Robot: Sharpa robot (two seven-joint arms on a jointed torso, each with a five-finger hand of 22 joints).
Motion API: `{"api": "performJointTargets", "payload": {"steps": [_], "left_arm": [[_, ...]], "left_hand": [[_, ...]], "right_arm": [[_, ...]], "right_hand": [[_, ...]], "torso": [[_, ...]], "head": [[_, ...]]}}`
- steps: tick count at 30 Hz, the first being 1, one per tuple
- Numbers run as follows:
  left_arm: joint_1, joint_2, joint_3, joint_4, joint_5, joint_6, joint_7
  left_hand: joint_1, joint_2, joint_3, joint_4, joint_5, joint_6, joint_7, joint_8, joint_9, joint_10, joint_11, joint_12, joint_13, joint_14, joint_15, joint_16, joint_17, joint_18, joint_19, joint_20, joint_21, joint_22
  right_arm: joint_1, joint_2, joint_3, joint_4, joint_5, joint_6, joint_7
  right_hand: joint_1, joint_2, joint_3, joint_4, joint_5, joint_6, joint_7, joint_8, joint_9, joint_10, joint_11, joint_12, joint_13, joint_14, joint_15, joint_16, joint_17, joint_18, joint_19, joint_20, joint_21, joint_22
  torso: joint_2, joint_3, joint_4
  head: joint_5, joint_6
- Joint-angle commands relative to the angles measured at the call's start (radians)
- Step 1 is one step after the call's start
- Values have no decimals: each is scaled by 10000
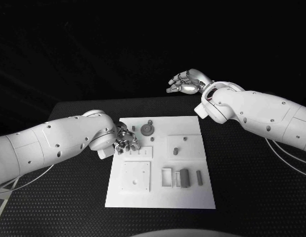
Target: Assemble the parts on the task board
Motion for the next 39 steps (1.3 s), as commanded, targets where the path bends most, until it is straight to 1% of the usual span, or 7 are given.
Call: {"api": "performJointTargets", "payload": {"steps": [1,7,19,28,33,36,39], "left_arm": [[-22,13,7,12,-165,244,-83],[-45,10,7,-8,-145,222,-68],[-119,65,7,-71,-64,245,-38],[-119,35,7,-46,-53,351,-63],[-118,32,7,-42,-51,406,-73],[-118,32,7,-35,-51,488,-85],[-118,40,7,-27,-51,538,-96]], "left_hand": [[179,110,103,-6,94,229,-174,-12,1406,-128,-126,55,15,389,-394,47,-35,242,224,-210,10,181],[150,101,126,4,101,237,-169,-45,1389,-135,-119,58,21,373,-388,77,-79,230,219,-210,10,186],[-37,161,147,25,143,353,-182,-92,1364,-131,-130,60,26,338,-396,180,-216,197,197,-215,4,192],[-84,163,175,8,197,388,-189,-115,1355,-128,-137,56,22,323,-403,225,-276,187,183,-223,-1,193],[-96,159,191,-2,223,405,-193,-126,1352,-125,-140,55,21,316,-407,249,-305,183,180,-227,-1,195],[-113,153,218,-9,313,432,-198,-142,1348,-118,-145,56,20,304,-411,287,-352,174,179,-233,2,197],[-165,139,264,-10,687,476,-202,-174,1345,-114,-151,53,18,276,-413,364,-450,158,182,-245,12,201]], "right_arm": [[7,30,4,-11,389,79,333],[7,70,3,-51,398,157,327],[7,115,3,-75,399,194,314],[6,165,2,-128,397,252,227],[6,181,2,-143,396,270,224],[6,184,2,-145,396,280,225],[6,188,2,-148,396,296,219]], "right_hand": [[6,90,-20,55,-49,-52,303,-19,-8,87,-6,-80,-55,12,-40,-64,-20,-79,45,-10,-39,15],[15,108,-49,81,-49,-53,351,26,-8,183,32,-163,-190,83,22,-122,-53,-79,45,-5,-108,32],[46,103,-77,70,-50,-50,360,65,-11,244,40,-232,-299,118,70,-179,-83,-97,14,7,-169,60],[46,110,-96,80,-50,-51,362,83,-15,275,39,-272,-360,144,88,-205,-96,-105,4,14,-196,85],[48,110,-102,83,-50,-54,365,89,-18,288,39,-286,-383,154,92,-214,-101,-105,7,13,-203,94],[48,109,-104,83,-50,-55,365,91,-19,292,39,-291,-392,158,92,-218,-103,-105,7,13,-207,98],[49,112,-106,85,-50,-56,366,93,-20,298,39,-296,-400,162,93,-221,-105,-105,8,13,-210,101]], "torso": [[7,-4,2],[1,-6,8],[18,4,3],[2,13,-4],[3,4,8],[0,3,8],[1,2,3]], "head": [[-11,-6],[-25,-36],[-34,-80],[-75,-148],[-84,-161],[-80,-158],[-85,-161]]}}
